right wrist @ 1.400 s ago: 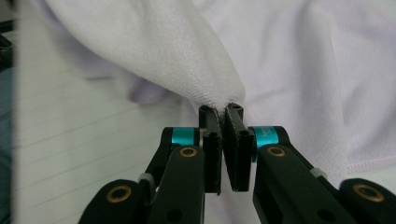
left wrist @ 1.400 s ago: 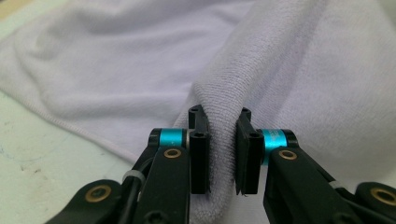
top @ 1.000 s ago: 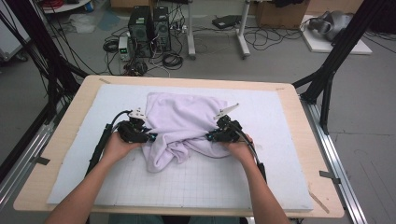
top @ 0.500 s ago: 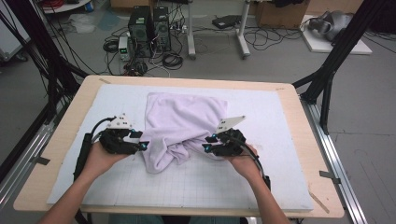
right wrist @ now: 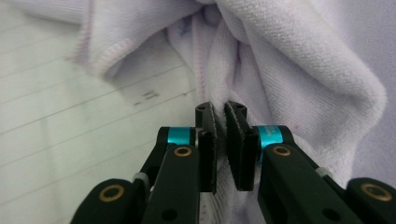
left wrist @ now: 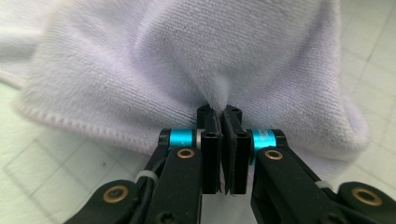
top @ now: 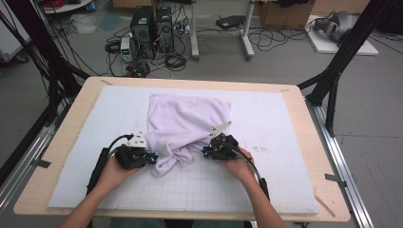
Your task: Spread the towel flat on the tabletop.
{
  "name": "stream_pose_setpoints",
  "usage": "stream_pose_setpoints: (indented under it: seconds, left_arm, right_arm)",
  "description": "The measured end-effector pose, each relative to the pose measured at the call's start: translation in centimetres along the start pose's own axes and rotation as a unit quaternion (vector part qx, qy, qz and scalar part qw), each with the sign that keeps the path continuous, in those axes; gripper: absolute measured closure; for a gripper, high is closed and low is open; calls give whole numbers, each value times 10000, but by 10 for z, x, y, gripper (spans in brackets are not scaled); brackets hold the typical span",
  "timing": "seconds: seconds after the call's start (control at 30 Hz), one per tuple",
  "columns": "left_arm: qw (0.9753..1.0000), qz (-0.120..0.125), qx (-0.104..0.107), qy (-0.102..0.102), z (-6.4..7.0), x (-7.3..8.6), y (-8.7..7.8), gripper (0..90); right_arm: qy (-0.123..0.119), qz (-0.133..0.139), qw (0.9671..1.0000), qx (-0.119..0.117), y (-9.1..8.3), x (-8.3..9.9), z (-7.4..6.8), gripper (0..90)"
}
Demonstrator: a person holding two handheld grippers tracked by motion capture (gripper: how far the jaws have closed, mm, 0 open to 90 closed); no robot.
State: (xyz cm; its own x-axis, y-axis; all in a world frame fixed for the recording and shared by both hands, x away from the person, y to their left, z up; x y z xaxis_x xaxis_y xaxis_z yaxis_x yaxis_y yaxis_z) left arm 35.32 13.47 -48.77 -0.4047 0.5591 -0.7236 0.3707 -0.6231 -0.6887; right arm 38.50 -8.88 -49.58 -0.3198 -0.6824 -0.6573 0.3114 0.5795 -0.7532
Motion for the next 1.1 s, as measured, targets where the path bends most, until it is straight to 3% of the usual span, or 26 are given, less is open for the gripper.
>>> stream_pose_setpoints:
  seconds: [0.1, 0.23, 0.37, 0.47, 0.53, 0.63, 0.7, 0.8, 0.93, 1.0, 1.1]
  left_arm:
    - [9998, 202, -43, -24, 0, -4, -14, 869]
    - [9990, 422, -137, 28, -1, -13, -40, 871]
    - [9980, 570, -247, 89, -4, -24, -62, 871]
    - [9975, 623, -320, 96, -8, -31, -68, 871]
    - [9977, 567, -380, 54, -13, -33, -63, 871]
    - [9981, 355, -498, 11, -27, -34, -44, 870]
    - [9983, 265, -510, -108, -39, -35, -29, 870]
    - [9976, 126, -573, -366, -57, -33, -8, 869]
    - [9968, -150, -560, -553, -72, -21, 14, 864]
    - [9965, -135, -545, -624, -74, -20, 14, 845]
    - [9966, 72, -501, -655, -71, -25, 1, 753]
  right_arm:
    - [-6, 278, 9995, -114, -19, -2, -3, 842]
    - [-81, 424, 9988, -247, -49, 3, -7, 843]
    - [11, 564, 9982, -206, -82, 11, -2, 844]
    - [69, 578, 9982, -131, -100, 17, 5, 844]
    - [127, 544, 9984, -30, -107, 21, 13, 844]
    - [217, 352, 9990, 159, -100, 27, 29, 844]
    - [330, 227, 9988, 267, -88, 31, 43, 842]
    - [640, 273, 9968, 403, -71, 32, 66, 842]
    - [955, 72, 9947, 368, -45, 41, 82, 840]
    - [1016, 67, 9943, 313, -38, 43, 84, 820]
    - [1056, 226, 9933, 418, -46, 38, 83, 717]
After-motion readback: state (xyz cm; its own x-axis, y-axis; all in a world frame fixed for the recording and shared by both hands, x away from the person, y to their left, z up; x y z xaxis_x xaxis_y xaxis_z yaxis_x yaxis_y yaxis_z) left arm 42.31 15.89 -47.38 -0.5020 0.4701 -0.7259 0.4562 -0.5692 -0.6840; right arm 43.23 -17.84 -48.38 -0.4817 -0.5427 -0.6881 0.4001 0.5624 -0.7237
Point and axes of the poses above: each handheld gripper's, and its own axes: y roughly forward along the jaws, x roughly out of its underside, z roughly to its right, the point moved 9 cm from there along y, roughly forward along the jaws, and after that the axes turned 2 degrees about x, right-handed, at the moved point
